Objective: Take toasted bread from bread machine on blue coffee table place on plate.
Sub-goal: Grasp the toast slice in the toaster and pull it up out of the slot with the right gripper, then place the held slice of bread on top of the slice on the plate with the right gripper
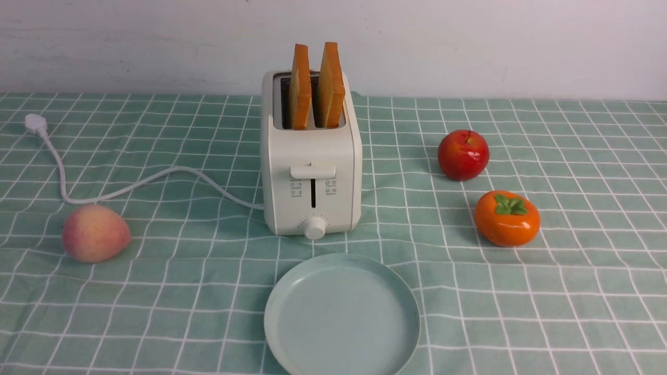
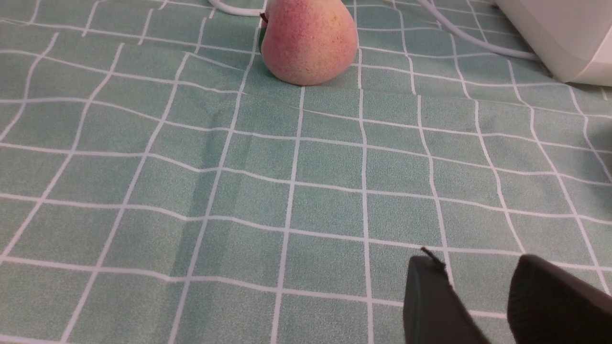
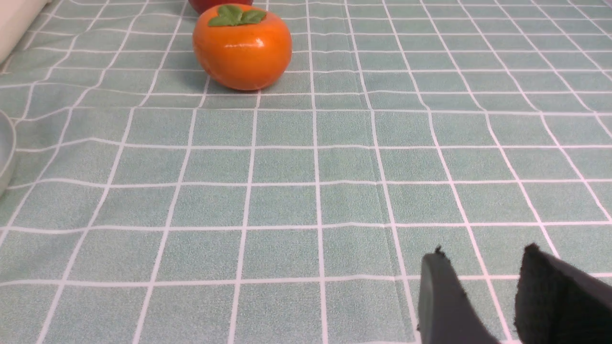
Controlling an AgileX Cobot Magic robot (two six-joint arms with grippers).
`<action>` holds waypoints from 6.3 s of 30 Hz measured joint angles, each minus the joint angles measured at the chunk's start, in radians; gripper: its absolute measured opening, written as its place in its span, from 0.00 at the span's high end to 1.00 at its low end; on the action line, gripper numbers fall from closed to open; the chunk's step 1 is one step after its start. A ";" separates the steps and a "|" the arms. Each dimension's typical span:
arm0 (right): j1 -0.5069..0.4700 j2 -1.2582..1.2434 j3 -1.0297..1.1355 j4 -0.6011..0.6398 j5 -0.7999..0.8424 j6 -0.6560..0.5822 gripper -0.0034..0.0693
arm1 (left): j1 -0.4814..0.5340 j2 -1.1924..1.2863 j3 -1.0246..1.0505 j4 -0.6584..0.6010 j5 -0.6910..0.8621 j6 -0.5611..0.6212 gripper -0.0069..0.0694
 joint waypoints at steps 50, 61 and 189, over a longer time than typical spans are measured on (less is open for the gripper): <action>0.000 0.000 0.013 0.347 -0.651 0.135 0.62 | 0.000 0.000 0.000 -0.081 -0.528 -0.223 0.60; 0.000 0.195 -0.389 0.341 -0.494 0.262 0.62 | 0.000 0.169 -0.212 -0.118 -0.820 -0.303 0.60; 0.258 1.362 -1.078 0.719 0.358 -0.299 0.08 | -0.188 0.754 -0.891 -0.398 0.413 0.098 0.57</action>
